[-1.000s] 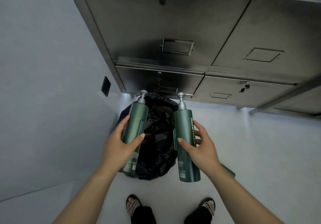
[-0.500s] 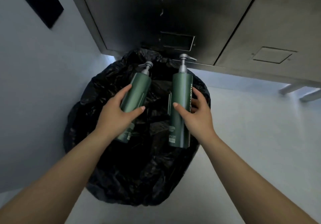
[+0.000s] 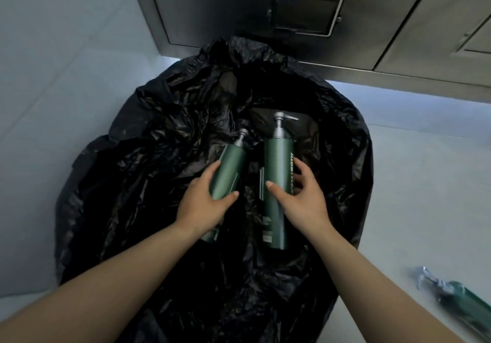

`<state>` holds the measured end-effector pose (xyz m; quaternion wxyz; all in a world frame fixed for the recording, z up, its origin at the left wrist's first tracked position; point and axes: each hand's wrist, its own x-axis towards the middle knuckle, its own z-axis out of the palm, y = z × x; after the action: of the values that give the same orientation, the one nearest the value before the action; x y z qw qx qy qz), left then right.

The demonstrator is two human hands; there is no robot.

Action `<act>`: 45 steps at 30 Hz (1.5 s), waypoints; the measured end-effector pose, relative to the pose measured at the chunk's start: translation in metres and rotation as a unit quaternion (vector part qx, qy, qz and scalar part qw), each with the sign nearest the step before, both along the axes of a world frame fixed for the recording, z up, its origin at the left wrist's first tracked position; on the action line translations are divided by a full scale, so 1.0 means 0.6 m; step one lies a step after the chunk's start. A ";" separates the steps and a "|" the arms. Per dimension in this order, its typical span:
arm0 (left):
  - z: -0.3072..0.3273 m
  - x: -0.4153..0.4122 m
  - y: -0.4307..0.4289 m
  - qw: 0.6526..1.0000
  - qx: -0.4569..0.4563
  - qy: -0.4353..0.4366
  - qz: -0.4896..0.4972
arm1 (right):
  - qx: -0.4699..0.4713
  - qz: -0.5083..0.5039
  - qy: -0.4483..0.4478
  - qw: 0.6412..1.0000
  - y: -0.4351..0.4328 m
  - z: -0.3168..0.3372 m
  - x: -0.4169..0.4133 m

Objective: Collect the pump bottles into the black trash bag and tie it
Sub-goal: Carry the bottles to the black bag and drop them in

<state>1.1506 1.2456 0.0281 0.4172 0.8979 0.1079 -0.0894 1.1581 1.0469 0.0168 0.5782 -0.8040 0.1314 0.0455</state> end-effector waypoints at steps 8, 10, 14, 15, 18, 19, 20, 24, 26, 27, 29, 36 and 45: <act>-0.029 0.009 0.017 0.992 0.111 0.034 -0.049 | -0.062 0.005 0.021 0.998 -0.030 -0.018 -0.020; -0.028 0.010 0.016 0.986 0.146 0.046 -0.058 | -0.065 0.004 0.015 0.998 -0.035 -0.012 -0.024; -0.031 0.008 0.014 0.987 0.131 0.047 -0.084 | -0.047 0.005 0.006 0.999 -0.037 -0.015 -0.027; -0.031 0.007 0.015 0.987 0.126 0.048 -0.092 | -0.048 0.013 0.011 0.999 -0.035 -0.016 -0.028; -0.026 -0.001 0.025 0.984 0.124 0.058 -0.115 | -0.062 0.035 0.027 0.997 -0.026 -0.019 -0.031; -0.024 -0.005 0.029 0.984 0.122 0.061 -0.117 | -0.064 0.037 0.027 0.997 -0.021 -0.018 -0.031; -0.023 -0.008 0.033 0.984 0.120 0.063 -0.115 | -0.065 0.038 0.025 0.997 -0.015 -0.017 -0.030; -0.019 -0.016 0.043 0.984 0.117 0.065 -0.117 | -0.097 0.078 0.034 0.992 0.000 -0.007 -0.018; -0.011 -0.010 0.044 0.986 0.111 0.057 -0.110 | -0.151 0.118 0.056 0.980 -0.011 0.002 -0.012; -0.005 -0.004 0.044 0.987 0.106 0.051 -0.107 | -0.177 0.135 0.054 0.973 -0.022 0.010 -0.010; 0.009 0.012 0.040 0.988 0.097 0.039 -0.112 | -0.232 0.161 0.021 0.959 -0.055 0.032 -0.005; 0.062 0.056 -0.059 0.979 0.075 -0.024 -0.185 | -0.352 0.213 -0.054 0.910 -0.202 0.133 0.027; 0.108 0.062 -0.296 0.923 0.145 -0.083 -0.347 | -0.319 0.215 -0.081 0.919 -0.328 0.124 -0.036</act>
<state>1.1877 1.0679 0.0930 0.2330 0.9340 -0.2334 -0.1373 1.1363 0.8501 0.0910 0.2760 -0.9556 -0.0846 0.0590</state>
